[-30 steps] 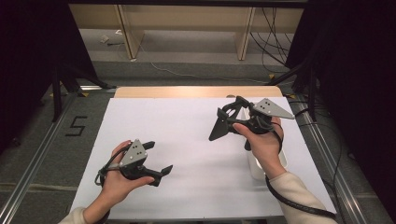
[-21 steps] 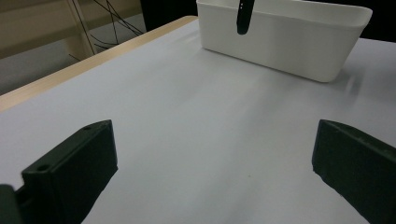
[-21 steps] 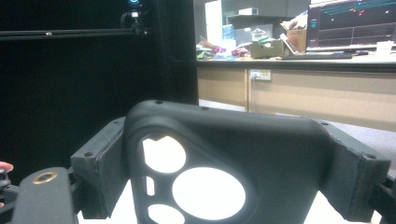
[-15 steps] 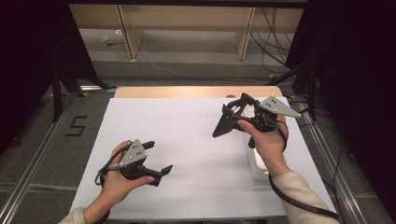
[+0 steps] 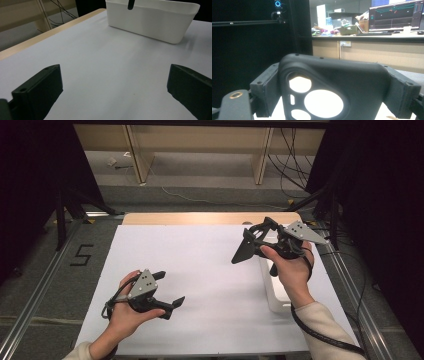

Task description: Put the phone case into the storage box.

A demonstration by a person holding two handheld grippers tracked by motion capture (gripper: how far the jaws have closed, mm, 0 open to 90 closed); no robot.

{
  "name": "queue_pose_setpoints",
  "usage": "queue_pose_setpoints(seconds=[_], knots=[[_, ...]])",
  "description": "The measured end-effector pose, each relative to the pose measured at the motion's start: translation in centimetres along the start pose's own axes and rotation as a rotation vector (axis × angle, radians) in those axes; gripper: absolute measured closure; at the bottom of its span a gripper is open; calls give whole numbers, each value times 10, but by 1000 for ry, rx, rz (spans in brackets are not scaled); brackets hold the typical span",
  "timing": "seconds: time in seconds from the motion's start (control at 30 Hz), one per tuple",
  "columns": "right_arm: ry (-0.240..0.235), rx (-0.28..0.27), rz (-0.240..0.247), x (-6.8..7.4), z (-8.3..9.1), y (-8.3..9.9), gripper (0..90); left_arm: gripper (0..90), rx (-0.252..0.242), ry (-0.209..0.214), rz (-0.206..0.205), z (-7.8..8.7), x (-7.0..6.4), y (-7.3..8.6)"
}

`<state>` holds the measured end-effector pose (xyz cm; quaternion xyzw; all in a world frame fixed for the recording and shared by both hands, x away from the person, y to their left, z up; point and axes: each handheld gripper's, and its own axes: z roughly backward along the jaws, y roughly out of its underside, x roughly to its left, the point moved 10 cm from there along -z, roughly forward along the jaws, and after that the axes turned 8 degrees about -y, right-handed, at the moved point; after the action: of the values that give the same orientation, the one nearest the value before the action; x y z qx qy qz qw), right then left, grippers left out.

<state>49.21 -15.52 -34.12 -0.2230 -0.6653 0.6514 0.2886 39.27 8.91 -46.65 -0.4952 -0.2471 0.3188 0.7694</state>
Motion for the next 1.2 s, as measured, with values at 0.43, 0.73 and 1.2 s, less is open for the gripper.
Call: queue_pose_setpoints(seconds=[0.43, 0.73, 1.2], knots=[[26, -20, -7, -10, 7, -8, 158, 0, 0, 0, 1, 0, 0, 0], [45, -30, -6, -17, 12, -11, 158, 0, -2, 1, 1, 0, 0, 0], [64, -35, -6, -23, 16, -13, 158, 0, 0, -4, 0, 0, 1, 0]])
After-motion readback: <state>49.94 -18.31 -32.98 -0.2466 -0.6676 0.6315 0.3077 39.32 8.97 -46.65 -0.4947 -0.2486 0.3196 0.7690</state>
